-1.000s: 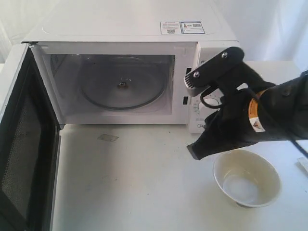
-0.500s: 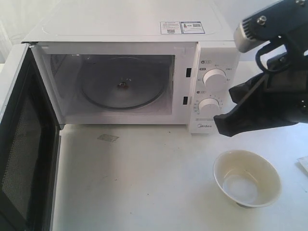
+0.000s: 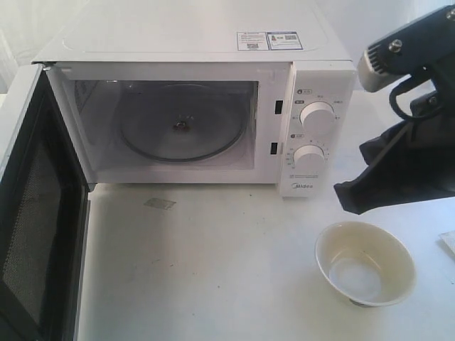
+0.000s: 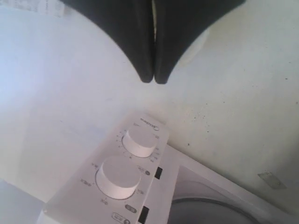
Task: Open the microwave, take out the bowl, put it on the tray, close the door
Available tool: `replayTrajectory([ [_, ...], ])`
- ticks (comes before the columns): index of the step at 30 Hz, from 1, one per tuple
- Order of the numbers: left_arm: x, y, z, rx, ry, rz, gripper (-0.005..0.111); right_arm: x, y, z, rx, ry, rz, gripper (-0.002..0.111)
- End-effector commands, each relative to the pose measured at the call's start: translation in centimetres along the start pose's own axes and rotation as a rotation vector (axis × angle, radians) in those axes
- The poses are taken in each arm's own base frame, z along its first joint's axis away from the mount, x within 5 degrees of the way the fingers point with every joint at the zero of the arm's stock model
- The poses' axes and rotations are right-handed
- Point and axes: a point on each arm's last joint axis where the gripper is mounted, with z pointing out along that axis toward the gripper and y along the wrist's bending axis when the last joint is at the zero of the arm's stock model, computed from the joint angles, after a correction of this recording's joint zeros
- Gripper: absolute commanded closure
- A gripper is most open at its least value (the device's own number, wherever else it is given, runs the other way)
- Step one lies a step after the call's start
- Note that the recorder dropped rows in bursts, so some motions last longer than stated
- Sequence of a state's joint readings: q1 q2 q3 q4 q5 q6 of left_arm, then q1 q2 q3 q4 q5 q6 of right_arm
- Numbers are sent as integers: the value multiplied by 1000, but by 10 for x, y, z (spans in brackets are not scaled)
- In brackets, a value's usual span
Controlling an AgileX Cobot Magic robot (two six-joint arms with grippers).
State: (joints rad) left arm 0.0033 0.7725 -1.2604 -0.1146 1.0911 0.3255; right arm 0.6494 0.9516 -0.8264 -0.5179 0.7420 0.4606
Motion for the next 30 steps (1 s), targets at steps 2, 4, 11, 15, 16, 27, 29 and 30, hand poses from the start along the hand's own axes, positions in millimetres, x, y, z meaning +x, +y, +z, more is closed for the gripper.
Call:
replayTrajectory([
  [2,14,7,6,-45,199,-6,107,4,-9,-2,93,30,-12,108],
  [4,24,16,14,-159,268,-218,107,4,-11,-2,108,33,14,108],
  [11,31,-24,107,462,461,-434,107,3,-10,-2,103,23,15,108],
  [15,-6,-49,137,1108,-112,-228,107,-5,-1,-1,3,-62,45,108],
  [16,-17,-49,136,1159,-274,-224,107,-8,3,-1,-44,-99,34,108],
  [27,-18,-55,100,1074,-383,22,107,-46,46,58,-236,-356,-232,108],
  [29,-8,-60,88,1043,-351,50,107,-53,48,82,-231,-329,-228,108],
  [30,-1,-63,79,1017,-329,71,107,-57,50,92,-237,-330,-217,108],
])
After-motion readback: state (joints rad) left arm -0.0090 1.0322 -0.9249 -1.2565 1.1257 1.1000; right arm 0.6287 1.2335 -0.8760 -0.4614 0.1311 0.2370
